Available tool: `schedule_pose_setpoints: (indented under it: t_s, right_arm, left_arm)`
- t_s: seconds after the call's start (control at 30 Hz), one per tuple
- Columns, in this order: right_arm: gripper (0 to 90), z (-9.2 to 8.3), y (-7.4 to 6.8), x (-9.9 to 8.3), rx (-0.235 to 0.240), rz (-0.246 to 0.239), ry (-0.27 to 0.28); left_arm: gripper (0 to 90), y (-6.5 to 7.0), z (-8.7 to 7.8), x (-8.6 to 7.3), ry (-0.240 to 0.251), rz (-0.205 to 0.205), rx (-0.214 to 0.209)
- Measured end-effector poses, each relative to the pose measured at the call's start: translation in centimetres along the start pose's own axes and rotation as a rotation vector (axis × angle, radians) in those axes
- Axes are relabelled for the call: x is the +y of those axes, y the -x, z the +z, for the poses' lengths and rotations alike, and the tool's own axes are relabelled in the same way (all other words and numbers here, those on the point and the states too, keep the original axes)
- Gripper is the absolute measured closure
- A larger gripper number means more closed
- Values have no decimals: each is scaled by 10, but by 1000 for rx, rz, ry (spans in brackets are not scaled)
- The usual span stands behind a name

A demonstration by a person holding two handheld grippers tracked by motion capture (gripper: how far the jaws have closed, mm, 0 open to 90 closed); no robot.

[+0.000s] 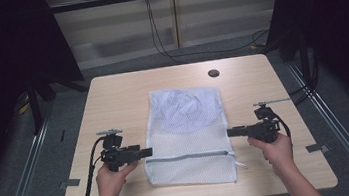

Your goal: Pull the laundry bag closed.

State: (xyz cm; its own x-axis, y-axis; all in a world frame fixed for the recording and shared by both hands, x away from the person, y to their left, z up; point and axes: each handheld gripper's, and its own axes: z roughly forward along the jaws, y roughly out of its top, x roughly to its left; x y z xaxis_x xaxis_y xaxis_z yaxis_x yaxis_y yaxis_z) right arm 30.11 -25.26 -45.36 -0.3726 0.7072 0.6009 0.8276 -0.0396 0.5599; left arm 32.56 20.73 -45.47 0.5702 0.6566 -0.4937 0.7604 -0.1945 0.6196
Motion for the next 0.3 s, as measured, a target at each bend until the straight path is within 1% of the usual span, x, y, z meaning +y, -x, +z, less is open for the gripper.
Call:
schedule_pose_setpoints:
  t_s: [0.03,0.1,0.17,0.23,0.3]
  right_arm:
    - [481,0,0,0,-3,0,4]
    - [446,-1,1,1,-3,2,9]
    - [398,-1,2,1,-9,4,11]
    - [356,-1,4,1,-26,3,10]
    - [337,-1,6,1,-36,5,9]
  left_arm:
    - [228,0,0,0,7,-11,3]
    - [215,-1,-1,0,9,3,15]
    - [188,-1,-1,0,12,10,18]
    - [176,-2,-1,1,16,17,31]
    - [165,-3,0,1,22,21,30]
